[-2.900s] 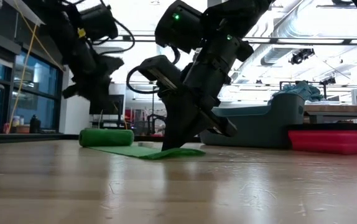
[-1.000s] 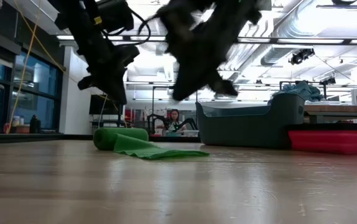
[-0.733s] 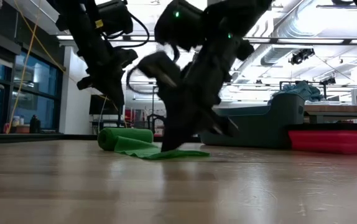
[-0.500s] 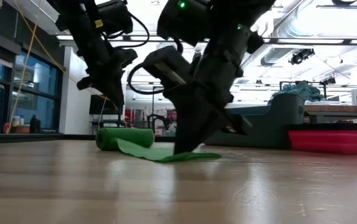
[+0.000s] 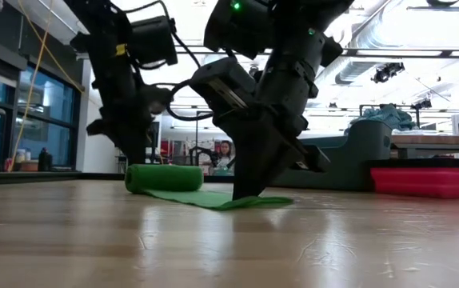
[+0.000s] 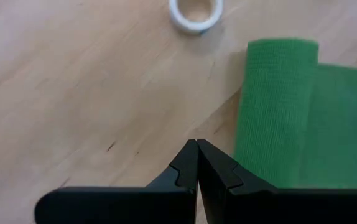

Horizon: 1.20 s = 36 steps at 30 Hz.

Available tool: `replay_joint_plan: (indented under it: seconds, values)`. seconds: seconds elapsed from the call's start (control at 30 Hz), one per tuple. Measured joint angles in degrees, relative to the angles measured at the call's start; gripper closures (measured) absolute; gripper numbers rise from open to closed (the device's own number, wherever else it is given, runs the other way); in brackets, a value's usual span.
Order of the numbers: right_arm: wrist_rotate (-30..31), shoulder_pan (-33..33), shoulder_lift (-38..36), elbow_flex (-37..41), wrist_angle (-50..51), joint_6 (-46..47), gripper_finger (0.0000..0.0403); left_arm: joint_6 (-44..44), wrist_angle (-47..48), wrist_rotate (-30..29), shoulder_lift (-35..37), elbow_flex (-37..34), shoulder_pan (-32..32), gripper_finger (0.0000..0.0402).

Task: Roll bandage
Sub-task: Roll the green bandage

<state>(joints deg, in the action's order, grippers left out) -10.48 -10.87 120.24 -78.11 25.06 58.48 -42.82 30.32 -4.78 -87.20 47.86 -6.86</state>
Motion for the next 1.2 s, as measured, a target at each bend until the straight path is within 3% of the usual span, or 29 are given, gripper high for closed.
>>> replay_joint_plan:
  seconds: [0.6, 0.83, 0.97, 1.2]
  values:
    - [-0.3, 0.0, 0.1, 0.1, 0.7, -1.2, 0.0403, -4.6, -12.1, 0.6, -8.1, 0.0, 2.3, 0.0402]
    - [-0.3, 0.0, 0.1, 0.1, 0.7, -2.0, 0.0403, -6.3, -16.2, 7.4, -6.2, 0.0, 3.9, 0.0402]
    - [-0.3, 0.0, 0.1, 0.1, 0.6, -2.0, 0.0403, -4.8, -22.8, 14.2, -4.3, 0.0, 4.4, 0.0402]
    - [-0.3, -0.1, -1.4, 0.3, 2.0, -3.5, 0.0403, 1.1, -28.5, 16.1, 1.4, 0.0, 3.8, 0.0401]
